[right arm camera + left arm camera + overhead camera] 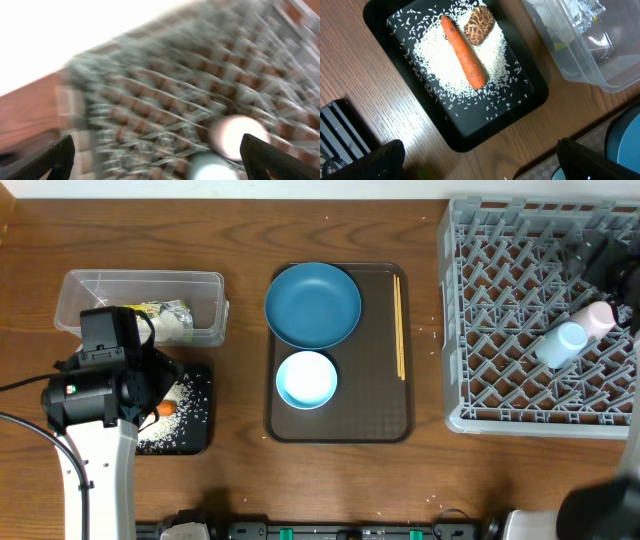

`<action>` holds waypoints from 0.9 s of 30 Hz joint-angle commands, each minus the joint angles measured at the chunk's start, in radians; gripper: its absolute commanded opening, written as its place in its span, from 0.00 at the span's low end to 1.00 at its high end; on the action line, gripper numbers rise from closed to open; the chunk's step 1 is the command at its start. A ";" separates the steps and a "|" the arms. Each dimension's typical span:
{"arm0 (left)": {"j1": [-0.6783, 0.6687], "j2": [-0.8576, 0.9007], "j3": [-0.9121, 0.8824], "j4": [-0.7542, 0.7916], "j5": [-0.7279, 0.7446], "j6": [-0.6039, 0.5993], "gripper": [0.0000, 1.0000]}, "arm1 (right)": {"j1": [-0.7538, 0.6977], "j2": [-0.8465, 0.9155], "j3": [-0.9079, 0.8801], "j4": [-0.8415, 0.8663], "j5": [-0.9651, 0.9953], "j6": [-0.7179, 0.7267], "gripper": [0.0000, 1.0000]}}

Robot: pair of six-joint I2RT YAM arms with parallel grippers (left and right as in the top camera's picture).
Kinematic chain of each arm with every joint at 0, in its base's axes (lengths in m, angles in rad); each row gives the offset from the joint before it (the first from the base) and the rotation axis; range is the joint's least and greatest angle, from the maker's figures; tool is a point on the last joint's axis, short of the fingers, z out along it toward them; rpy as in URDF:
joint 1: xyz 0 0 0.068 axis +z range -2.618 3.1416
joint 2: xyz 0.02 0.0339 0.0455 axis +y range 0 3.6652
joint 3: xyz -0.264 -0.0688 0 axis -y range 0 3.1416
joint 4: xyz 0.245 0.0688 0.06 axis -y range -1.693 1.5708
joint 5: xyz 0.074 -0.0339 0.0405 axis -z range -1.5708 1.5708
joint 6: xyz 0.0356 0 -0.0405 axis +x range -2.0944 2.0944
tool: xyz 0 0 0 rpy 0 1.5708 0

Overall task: Sort waste into correct bins and load items into the dishwasher rack
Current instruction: 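Move the right gripper to the light-blue bowl and grasp its rim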

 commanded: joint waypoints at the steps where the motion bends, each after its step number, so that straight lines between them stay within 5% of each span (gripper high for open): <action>1: 0.005 0.002 -0.003 -0.003 -0.012 -0.016 0.98 | 0.113 -0.078 0.008 -0.005 -0.169 0.002 0.99; 5: 0.005 0.002 -0.003 -0.003 -0.012 -0.016 0.98 | 0.291 -0.090 0.008 0.002 -0.279 -0.015 0.99; 14: 0.005 0.002 -0.003 -0.003 -0.012 -0.016 0.98 | 0.718 0.105 0.008 0.035 -0.204 0.049 0.99; 18: 0.005 0.002 -0.003 -0.003 -0.012 -0.016 0.98 | 0.862 0.228 0.008 0.000 -0.096 0.182 0.99; 27: 0.005 0.002 -0.003 -0.003 -0.012 -0.016 0.98 | 1.091 0.388 0.008 -0.094 -0.032 0.179 0.99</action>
